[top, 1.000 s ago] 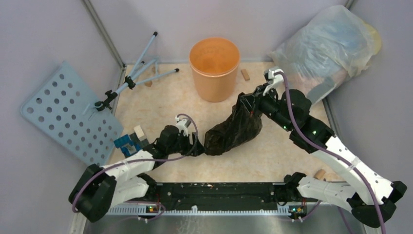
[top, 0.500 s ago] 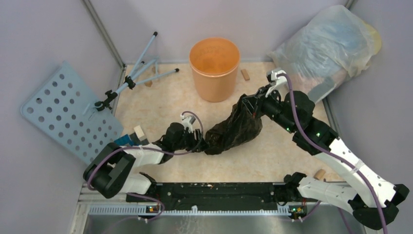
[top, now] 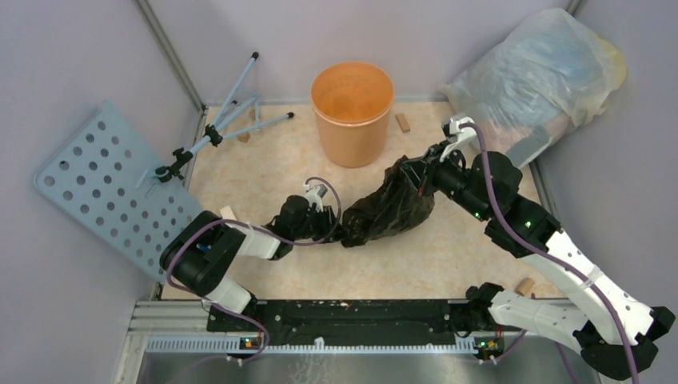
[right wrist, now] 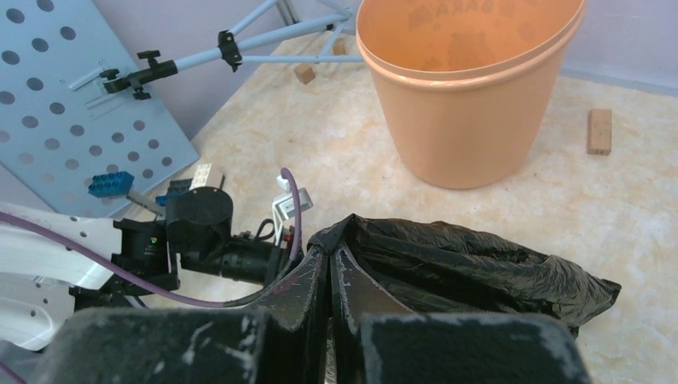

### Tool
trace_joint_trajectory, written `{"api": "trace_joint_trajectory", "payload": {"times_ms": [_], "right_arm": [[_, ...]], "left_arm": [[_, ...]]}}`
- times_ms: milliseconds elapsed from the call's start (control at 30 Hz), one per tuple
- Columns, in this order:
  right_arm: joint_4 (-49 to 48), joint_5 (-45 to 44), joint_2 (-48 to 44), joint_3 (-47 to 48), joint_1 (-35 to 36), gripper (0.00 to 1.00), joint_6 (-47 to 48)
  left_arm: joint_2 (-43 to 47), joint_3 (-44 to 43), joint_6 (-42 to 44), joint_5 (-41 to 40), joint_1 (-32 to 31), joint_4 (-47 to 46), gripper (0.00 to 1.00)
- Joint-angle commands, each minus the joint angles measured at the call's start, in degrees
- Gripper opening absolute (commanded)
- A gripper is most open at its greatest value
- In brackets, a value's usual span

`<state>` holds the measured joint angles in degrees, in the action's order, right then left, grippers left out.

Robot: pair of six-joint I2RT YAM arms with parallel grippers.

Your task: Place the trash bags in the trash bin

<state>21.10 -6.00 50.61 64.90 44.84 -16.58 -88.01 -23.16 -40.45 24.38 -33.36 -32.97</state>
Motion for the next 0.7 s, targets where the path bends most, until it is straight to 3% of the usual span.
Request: {"api": "trace_joint_trajectory", "payload": {"times_ms": [0,67,100,367,667], "right_arm": [[-0.1,-0.8,-1.3,0.5,0.2,0.00,0.3],[0.5,-1.0,-1.3,0.5,0.3,0.00,0.5],[0.8,-1.2,-1.4,0.5,0.3,0.00,0.5],[3.3,-3.8,-2.9,-2.4,0.3,0.00,1.1],[10.2,-12.0,-6.7,-6.9,0.2,0.00,-2.0]], "left_arm": [[-2.1,-0.5,-1.0,2.8,0.3,-7.7,0.27],[-1.2,-0.5,-0.2,2.2,0.3,-6.5,0.06],[-0.1,-0.5,0.5,1.5,0.2,-5.3,0.00],[16.7,-3.2,8.6,-7.3,0.6,14.5,0.00],[33.7,-12.9,15.7,-16.3,0.8,41.3,0.00]]}}
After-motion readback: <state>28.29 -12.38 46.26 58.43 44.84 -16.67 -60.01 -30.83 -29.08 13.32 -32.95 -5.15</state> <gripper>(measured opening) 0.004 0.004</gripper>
